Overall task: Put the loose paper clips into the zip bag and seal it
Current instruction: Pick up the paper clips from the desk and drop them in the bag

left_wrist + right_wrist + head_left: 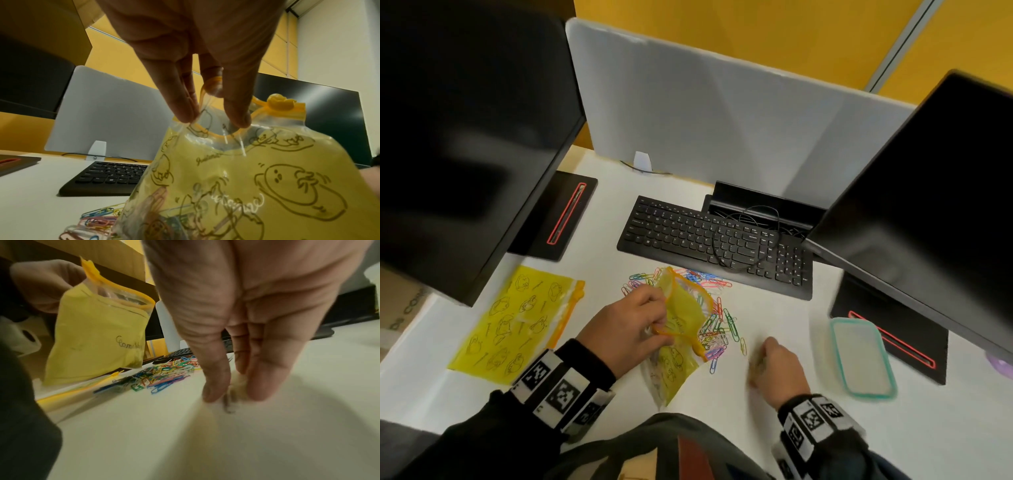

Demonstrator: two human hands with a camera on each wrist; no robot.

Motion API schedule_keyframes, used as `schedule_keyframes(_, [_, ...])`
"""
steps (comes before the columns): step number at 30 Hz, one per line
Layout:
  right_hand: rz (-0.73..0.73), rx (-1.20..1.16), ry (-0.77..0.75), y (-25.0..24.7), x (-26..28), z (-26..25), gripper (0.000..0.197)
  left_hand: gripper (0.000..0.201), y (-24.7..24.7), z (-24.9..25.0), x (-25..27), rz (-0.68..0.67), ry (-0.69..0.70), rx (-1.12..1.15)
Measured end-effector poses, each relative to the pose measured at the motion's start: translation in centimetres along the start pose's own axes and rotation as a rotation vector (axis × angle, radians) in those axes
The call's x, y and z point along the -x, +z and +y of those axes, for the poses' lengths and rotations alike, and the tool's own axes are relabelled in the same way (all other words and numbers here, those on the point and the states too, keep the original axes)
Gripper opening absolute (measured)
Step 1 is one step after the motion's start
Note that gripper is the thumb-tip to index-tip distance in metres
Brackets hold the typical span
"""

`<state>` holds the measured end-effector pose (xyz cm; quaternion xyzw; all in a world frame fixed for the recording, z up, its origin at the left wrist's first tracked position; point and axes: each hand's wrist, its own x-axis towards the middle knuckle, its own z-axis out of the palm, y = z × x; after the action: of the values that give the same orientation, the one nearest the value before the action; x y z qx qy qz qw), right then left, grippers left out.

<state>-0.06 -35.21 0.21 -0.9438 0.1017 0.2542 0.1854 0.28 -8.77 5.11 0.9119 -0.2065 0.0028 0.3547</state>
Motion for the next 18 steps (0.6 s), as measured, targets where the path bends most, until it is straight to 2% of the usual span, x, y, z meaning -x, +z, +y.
schedule_keyframes(4, [0.059, -0.067, -0.081, 0.6, -2.2, -2.4, 0.016, 0.037, -0.1, -0.1, 0.0, 0.009, -0.022, -0.006])
schedule_keyframes(7, [0.094, -0.217, -0.134, 0.5, -3.2, -3.8, 0.017, 0.04, -0.4, 0.1, 0.1, 0.016, -0.035, -0.031])
schedule_keyframes(8, [0.108, -0.252, -0.15, 0.4, -3.4, -3.9, 0.03, 0.04, -0.5, 0.0, 0.1, 0.023, -0.034, -0.037])
schedule_keyframes(9, [0.089, -0.225, -0.171, 0.3, -3.3, -3.9, 0.055, 0.039, -0.6, 0.0, 0.2, 0.031, -0.033, -0.042])
schedule_keyframes(10, [0.029, -0.15, -0.19, 0.2, -3.2, -3.9, 0.082, 0.04, -0.7, -0.2, 0.2, 0.036, -0.034, -0.045])
schedule_keyframes(11, [-0.04, -0.048, -0.204, 0.3, -3.0, -4.0, 0.101, 0.04, -0.7, -0.3, 0.2, 0.037, -0.037, -0.045])
schedule_keyframes(12, [-0.09, 0.052, -0.233, 0.4, -2.8, -4.1, 0.108, 0.04, -0.7, -0.3, 0.3, 0.035, -0.042, -0.04])
schedule_keyframes(14, [-0.096, 0.165, -0.299, 1.0, -2.8, -4.3, 0.095, 0.04, -0.6, -0.4, 0.3, 0.032, -0.056, -0.028])
schedule_keyframes(18, [0.032, 0.129, -0.384, 2.0, -3.3, -4.3, 0.049, 0.037, -0.4, -0.4, 0.3, 0.023, -0.049, -0.024])
